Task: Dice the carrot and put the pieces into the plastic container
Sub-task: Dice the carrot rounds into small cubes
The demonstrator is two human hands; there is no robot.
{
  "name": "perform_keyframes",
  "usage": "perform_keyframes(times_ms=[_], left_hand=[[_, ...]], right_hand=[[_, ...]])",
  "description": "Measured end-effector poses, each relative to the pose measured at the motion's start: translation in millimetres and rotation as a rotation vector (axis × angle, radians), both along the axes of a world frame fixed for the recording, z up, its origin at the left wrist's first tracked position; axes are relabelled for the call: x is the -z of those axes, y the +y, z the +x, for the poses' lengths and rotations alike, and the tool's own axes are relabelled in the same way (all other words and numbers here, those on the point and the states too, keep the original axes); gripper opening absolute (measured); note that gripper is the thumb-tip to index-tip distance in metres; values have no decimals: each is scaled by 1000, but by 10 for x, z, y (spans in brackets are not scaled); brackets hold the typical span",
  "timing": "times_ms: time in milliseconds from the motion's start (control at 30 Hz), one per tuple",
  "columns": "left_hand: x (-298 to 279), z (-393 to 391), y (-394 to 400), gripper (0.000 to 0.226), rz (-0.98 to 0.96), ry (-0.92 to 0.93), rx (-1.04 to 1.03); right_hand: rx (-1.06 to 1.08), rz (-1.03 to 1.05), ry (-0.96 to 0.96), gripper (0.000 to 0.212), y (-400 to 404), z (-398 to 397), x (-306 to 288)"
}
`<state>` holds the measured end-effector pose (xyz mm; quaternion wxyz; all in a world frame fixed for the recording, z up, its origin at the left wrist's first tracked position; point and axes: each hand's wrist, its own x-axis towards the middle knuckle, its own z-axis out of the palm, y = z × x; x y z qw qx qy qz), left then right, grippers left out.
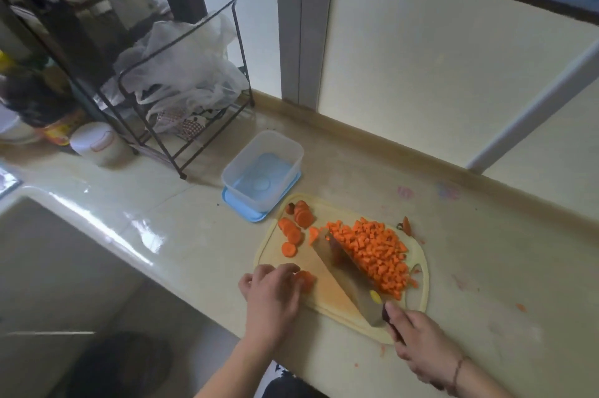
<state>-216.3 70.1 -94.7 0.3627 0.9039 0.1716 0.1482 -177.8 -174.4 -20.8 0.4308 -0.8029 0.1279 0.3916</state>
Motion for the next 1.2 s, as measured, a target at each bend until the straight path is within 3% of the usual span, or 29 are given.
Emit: perform_keyframes(times_ms=[200, 333, 467, 800, 967, 1100, 1200], left_hand=[[143, -62, -233, 37, 194, -40, -10], [228, -86, -250, 20, 254, -167, 146], [273, -100, -282, 18, 250, -215, 195], [339, -124, -229, 23, 295, -188, 333], [363, -119, -197, 33, 260, -148, 355], [345, -142, -187, 41, 221, -122, 369], [336, -147, -185, 35, 227, -129, 358]], right_hand=[[-205, -57, -81, 53, -3, 27, 0], [-407, -114, -324, 53, -53, -11, 22], [-507, -88, -352, 53, -60, -86, 55], [-456, -79, -355, 51, -54, -158, -83], [-423, -163, -383, 90, -116, -214, 10], [-398, -185, -389, 93, -87, -210, 5], [-381, -180, -379, 95, -81, -183, -1]])
